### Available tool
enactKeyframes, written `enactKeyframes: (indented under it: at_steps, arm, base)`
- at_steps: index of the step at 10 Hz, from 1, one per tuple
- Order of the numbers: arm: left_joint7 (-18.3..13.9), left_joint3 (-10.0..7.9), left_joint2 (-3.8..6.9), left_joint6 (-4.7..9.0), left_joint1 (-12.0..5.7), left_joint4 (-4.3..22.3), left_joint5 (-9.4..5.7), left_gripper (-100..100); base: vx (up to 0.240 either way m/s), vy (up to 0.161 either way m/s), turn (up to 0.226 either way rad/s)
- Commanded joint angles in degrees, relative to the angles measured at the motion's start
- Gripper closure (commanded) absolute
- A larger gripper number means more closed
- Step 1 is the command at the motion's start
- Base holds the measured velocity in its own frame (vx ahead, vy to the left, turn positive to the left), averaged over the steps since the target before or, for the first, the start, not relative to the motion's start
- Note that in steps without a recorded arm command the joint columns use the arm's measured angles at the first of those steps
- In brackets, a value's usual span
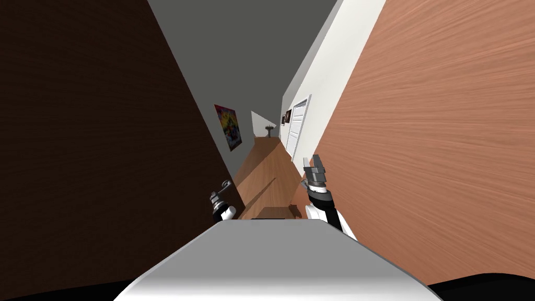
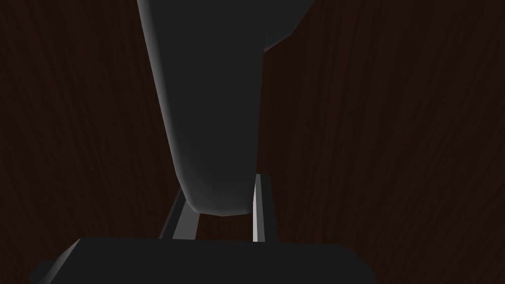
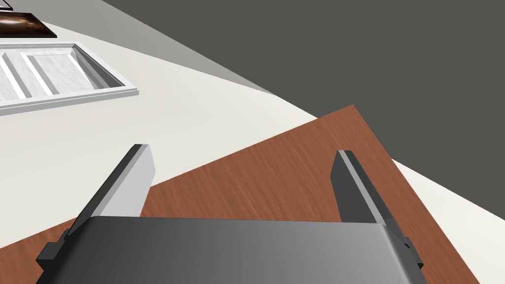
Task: Push the door open
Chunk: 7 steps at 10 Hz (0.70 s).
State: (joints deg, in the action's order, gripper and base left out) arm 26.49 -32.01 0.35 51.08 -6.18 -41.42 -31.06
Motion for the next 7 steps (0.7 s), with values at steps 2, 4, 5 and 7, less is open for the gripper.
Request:
enactKeyframes:
  at_steps: [2, 4, 5, 7]
  arm:
    - [1.61, -1.00, -1.09, 1.00, -0.33, -0.76, -2.13, 100]
    - [2.62, -1.69, -2.40, 1.39, -0.30, -0.95, -3.55, 100]
    - [2.89, -1.88, -2.80, 1.49, -0.29, -0.99, -3.93, 100]
    - [2.92, -3.23, -0.53, 2.18, 1.12, -1.00, -4.70, 100]
  base:
    - [0.172, 0.001, 0.005]
    - [0.135, 0.004, -0.002]
    - [0.125, -0.014, -0.025]
    - [0.058, 0.017, 0.038]
